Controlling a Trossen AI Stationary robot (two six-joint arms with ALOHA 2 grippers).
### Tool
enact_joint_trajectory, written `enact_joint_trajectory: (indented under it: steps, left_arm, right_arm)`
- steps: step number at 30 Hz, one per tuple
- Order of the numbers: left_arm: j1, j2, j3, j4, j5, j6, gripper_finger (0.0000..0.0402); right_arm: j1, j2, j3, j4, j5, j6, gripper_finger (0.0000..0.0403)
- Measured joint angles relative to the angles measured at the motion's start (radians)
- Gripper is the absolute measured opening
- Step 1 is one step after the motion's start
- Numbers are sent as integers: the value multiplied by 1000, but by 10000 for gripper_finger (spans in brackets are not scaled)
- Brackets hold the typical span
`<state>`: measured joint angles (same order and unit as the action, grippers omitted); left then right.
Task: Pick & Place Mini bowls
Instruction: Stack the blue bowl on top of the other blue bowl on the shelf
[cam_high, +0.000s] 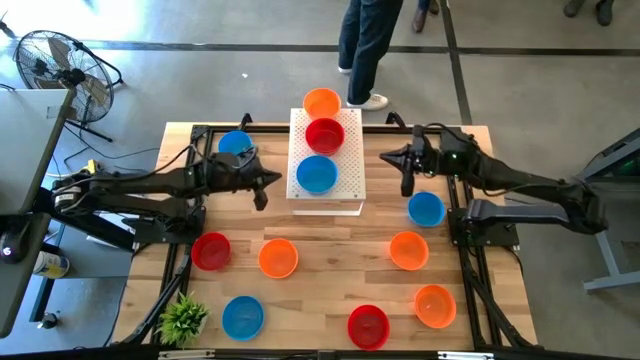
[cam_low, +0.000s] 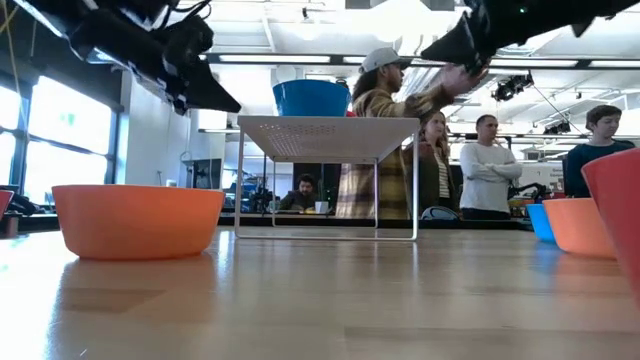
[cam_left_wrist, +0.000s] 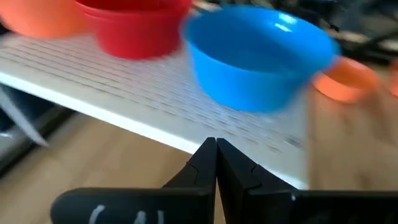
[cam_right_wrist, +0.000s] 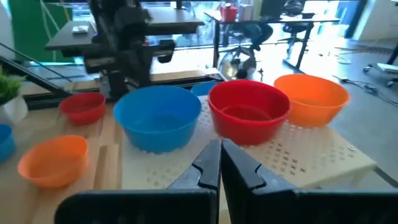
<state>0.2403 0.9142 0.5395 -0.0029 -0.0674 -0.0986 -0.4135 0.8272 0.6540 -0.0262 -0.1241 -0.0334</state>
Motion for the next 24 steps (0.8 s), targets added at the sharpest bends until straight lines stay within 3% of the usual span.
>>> enact_joint_trajectory:
  steps: [3, 8, 18, 24]
  left_arm:
    - [-53, 0, 57, -160, 56, 16, 2]
    - [-208, 0, 142, -395, 52, -12, 2]
    - [-492, 31, 160, -494, 51, -183, 8]
    - [-612, 168, 246, -617, 58, -367, 58]
  right_arm:
    - [7, -46, -25, -10, 10, -10, 2]
    - [12, -96, -51, -11, 10, -18, 1]
    - [58, -103, -104, 7, 10, -19, 1]
    - [113, -103, -199, 121, 13, 14, 2]
